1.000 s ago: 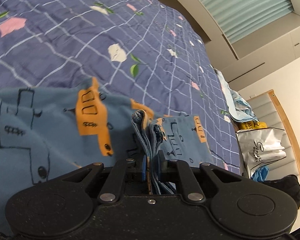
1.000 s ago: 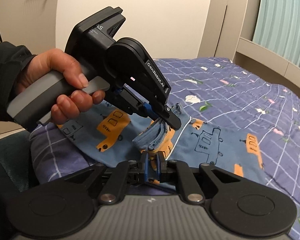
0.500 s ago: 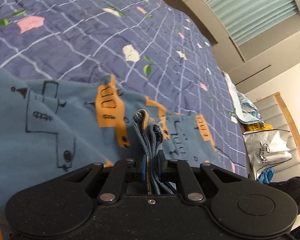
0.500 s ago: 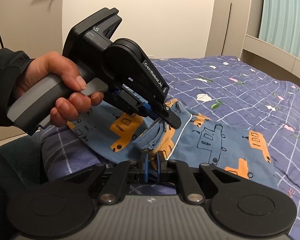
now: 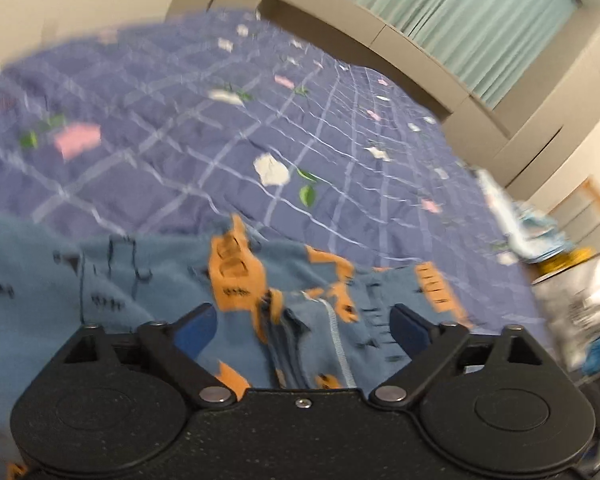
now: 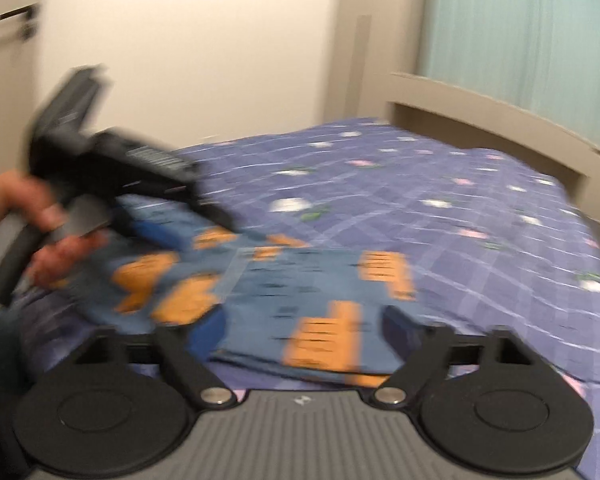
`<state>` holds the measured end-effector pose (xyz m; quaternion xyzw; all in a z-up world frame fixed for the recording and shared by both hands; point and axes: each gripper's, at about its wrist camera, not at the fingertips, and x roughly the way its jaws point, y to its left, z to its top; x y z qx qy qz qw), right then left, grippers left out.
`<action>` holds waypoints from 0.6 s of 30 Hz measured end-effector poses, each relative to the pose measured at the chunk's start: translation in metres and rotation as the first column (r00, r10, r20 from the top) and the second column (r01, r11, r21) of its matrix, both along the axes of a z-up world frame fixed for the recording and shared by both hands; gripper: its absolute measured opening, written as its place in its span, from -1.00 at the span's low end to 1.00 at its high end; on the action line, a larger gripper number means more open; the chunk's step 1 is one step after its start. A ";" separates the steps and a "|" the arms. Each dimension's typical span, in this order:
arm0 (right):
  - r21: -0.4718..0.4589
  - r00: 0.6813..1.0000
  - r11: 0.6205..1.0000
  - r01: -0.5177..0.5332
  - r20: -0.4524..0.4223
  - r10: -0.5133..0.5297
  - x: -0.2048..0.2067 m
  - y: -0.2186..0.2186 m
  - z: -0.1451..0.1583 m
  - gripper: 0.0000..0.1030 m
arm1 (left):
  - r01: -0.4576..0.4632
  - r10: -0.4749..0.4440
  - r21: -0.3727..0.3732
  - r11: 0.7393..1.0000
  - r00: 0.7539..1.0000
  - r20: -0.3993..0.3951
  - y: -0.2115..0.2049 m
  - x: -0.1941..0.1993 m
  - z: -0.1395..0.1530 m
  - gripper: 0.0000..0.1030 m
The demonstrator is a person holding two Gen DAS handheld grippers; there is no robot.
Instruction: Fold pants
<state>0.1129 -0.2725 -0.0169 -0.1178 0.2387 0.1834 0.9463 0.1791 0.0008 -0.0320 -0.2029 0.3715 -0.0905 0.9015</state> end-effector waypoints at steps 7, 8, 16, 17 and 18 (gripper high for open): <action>-0.002 0.966 0.966 0.258 0.002 -0.258 0.047 -0.031 -0.011 0.94 | -0.051 0.053 0.110 0.993 0.998 -0.020 -0.015 0.007 -0.011 0.84; -0.004 0.960 0.960 0.281 -0.005 -0.281 0.051 -0.034 -0.014 0.94 | -0.050 0.053 0.122 0.991 0.998 -0.018 -0.017 0.007 -0.011 0.84; -0.068 0.936 0.938 0.339 -0.073 -0.344 0.069 -0.046 -0.038 0.95 | -0.015 0.018 0.196 0.980 1.000 -0.011 -0.026 0.006 -0.013 0.90; -0.067 0.936 0.938 0.339 -0.073 -0.343 0.071 -0.045 -0.038 0.95 | -0.018 0.021 0.185 0.983 1.000 -0.014 -0.024 0.004 -0.010 0.90; -0.065 0.936 0.938 0.341 -0.065 -0.345 0.070 -0.045 -0.036 0.95 | -0.022 0.024 0.172 0.985 1.000 -0.011 -0.020 0.002 -0.007 0.90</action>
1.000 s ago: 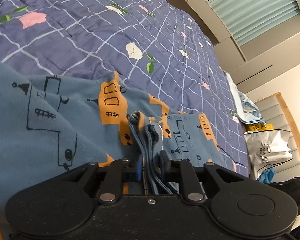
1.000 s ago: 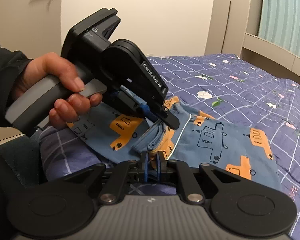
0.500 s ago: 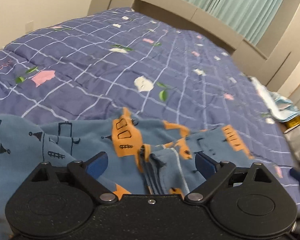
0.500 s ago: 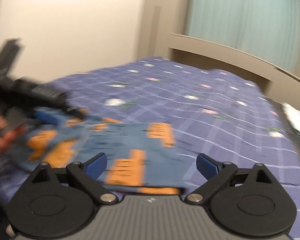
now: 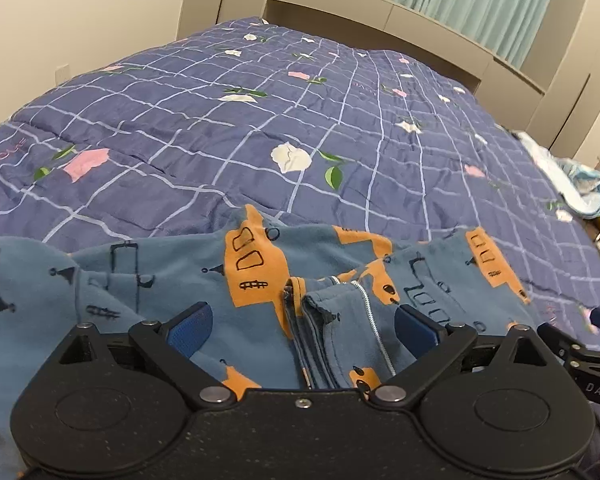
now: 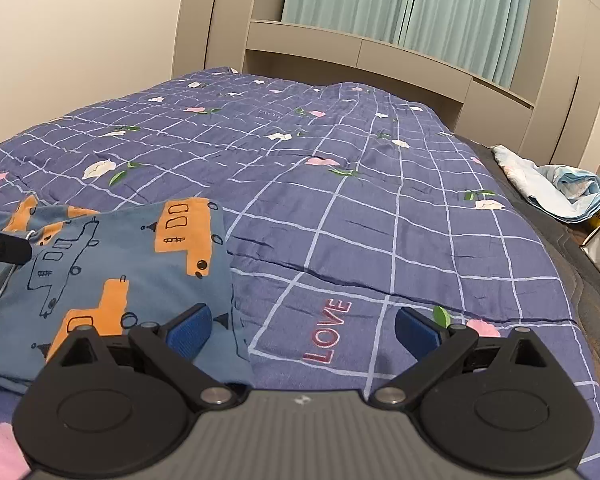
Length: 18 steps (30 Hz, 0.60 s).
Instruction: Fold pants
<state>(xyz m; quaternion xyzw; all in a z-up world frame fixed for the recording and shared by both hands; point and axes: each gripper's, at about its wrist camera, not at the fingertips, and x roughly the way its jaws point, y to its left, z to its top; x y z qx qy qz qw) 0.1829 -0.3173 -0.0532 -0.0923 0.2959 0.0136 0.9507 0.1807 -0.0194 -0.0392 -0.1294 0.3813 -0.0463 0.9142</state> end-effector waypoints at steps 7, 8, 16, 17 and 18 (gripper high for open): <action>0.005 0.995 0.996 -0.085 0.047 0.085 0.005 0.027 0.013 0.98 | -0.053 0.056 -0.033 0.998 0.995 0.088 0.033 -0.035 0.022 0.98; -0.002 0.993 0.994 -0.108 0.041 0.108 0.007 0.035 0.012 0.98 | -0.075 0.078 -0.037 0.997 0.992 0.097 0.041 -0.044 0.024 0.98; -0.055 0.989 0.990 -0.133 0.059 0.136 0.003 0.069 0.011 0.99 | -0.238 0.241 -0.039 0.970 0.960 0.141 0.103 -0.109 0.034 0.98; -0.057 0.987 0.989 -0.139 0.076 0.143 -0.002 0.074 0.014 0.99 | -0.263 0.265 -0.035 0.964 0.952 0.152 0.111 -0.119 0.033 0.98; -0.057 0.985 0.987 -0.148 0.086 0.152 -0.008 0.078 0.016 0.99 | -0.285 0.286 -0.031 0.958 0.945 0.161 0.119 -0.127 0.032 0.98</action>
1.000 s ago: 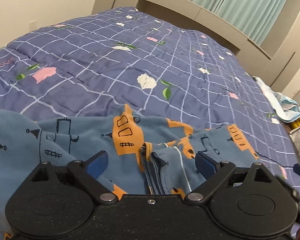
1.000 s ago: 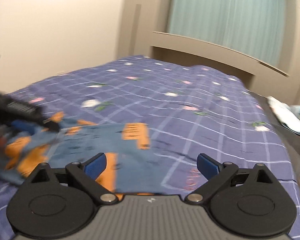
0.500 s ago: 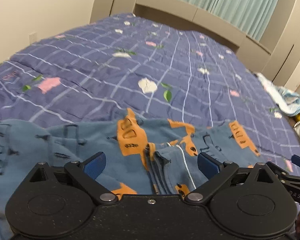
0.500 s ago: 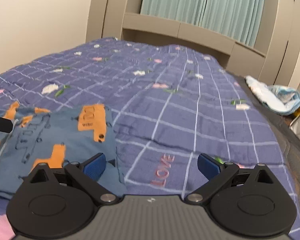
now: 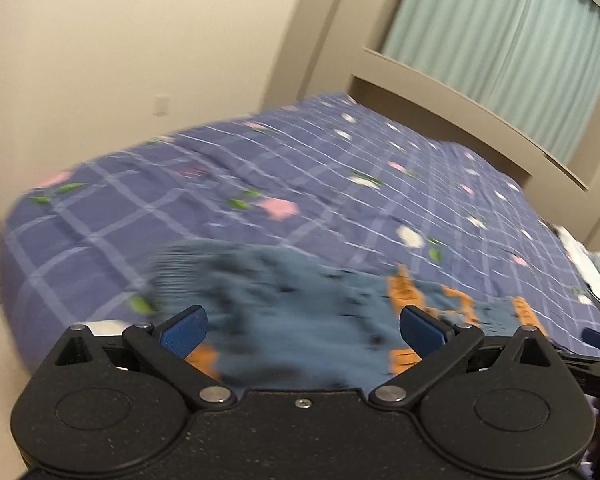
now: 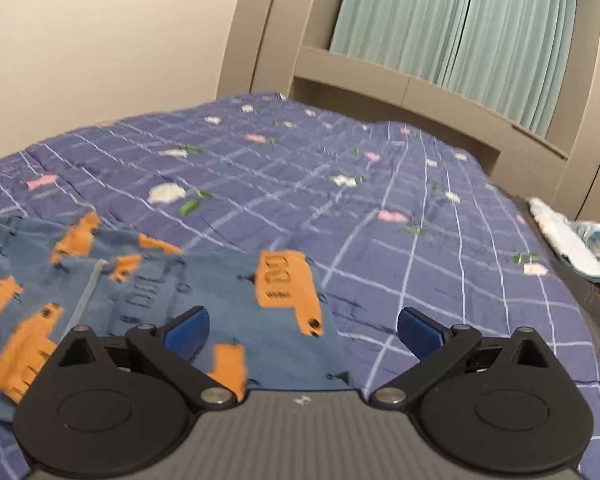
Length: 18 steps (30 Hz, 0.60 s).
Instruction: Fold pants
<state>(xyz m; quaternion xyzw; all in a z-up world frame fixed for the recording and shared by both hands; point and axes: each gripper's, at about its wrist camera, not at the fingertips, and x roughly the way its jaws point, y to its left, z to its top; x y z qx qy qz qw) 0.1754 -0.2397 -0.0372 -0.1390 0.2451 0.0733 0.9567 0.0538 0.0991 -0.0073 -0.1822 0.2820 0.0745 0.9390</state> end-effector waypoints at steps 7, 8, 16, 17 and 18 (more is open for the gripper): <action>-0.007 0.987 0.987 -0.160 0.008 0.160 -0.032 0.045 -0.005 0.99 | -0.099 0.098 -0.046 0.994 0.995 -0.033 0.047 -0.016 -0.023 0.98; -0.012 0.985 0.985 -0.174 0.005 0.174 -0.034 0.050 -0.007 0.99 | -0.099 0.097 -0.067 0.993 0.995 -0.032 0.052 -0.015 -0.026 0.98; -0.068 0.979 0.977 -0.202 -0.033 0.200 -0.041 0.074 -0.020 1.00 | -0.035 0.034 -0.194 0.980 0.999 -0.008 0.066 -0.002 -0.046 0.98; -0.060 0.980 0.978 -0.199 -0.040 0.197 -0.040 0.073 -0.021 1.00 | -0.039 0.038 -0.204 0.978 0.999 -0.007 0.067 -0.002 -0.048 0.98; -0.055 0.980 0.979 -0.196 -0.047 0.193 -0.039 0.073 -0.022 1.00 | -0.039 0.040 -0.211 0.977 0.999 0.001 0.067 -0.003 -0.050 0.98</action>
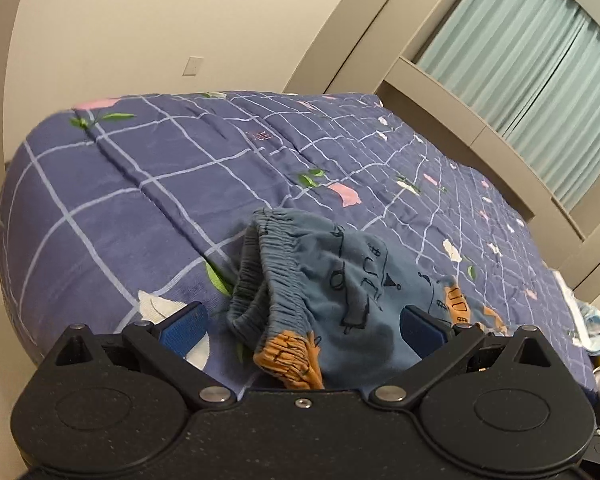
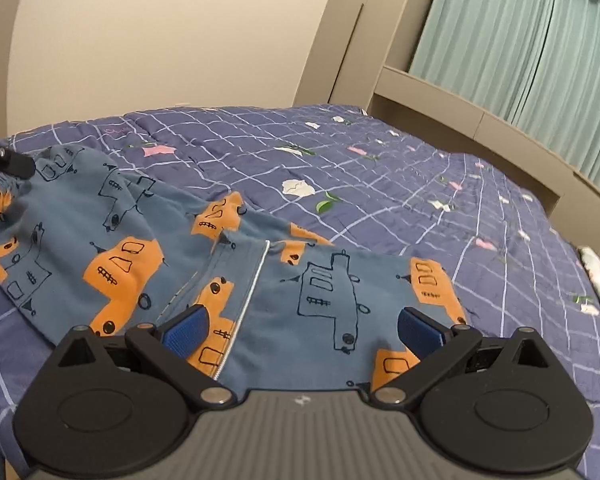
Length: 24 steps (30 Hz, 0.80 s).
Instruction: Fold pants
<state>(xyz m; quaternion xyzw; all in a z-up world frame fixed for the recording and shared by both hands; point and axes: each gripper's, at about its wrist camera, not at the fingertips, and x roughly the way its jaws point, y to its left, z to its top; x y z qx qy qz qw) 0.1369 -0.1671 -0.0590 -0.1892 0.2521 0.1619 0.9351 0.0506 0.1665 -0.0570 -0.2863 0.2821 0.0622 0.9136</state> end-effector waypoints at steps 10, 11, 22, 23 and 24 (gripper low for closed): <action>0.003 1.000 1.000 0.016 -0.013 -0.016 -0.001 -0.003 -0.007 1.00 | -0.078 0.078 -0.066 0.995 0.997 0.004 0.008 -0.010 -0.002 -0.03; 0.004 1.000 1.000 0.016 -0.014 -0.016 -0.001 -0.003 -0.007 1.00 | -0.088 0.088 -0.072 0.994 0.996 0.001 0.009 -0.011 -0.002 -0.06; 0.013 1.000 1.000 0.016 -0.020 -0.016 0.000 -0.004 -0.007 1.00 | -0.138 0.141 -0.096 0.986 0.990 0.029 0.010 -0.026 0.022 -0.75; 0.013 1.000 1.000 0.016 -0.020 -0.016 0.000 -0.004 -0.007 1.00 | -0.136 0.141 -0.097 0.986 0.989 0.045 0.009 -0.030 0.028 -0.75; 0.013 1.000 1.000 0.016 -0.020 -0.016 0.000 -0.004 -0.007 1.00 | -0.133 0.139 -0.096 0.986 0.989 0.059 0.008 -0.035 0.035 -0.76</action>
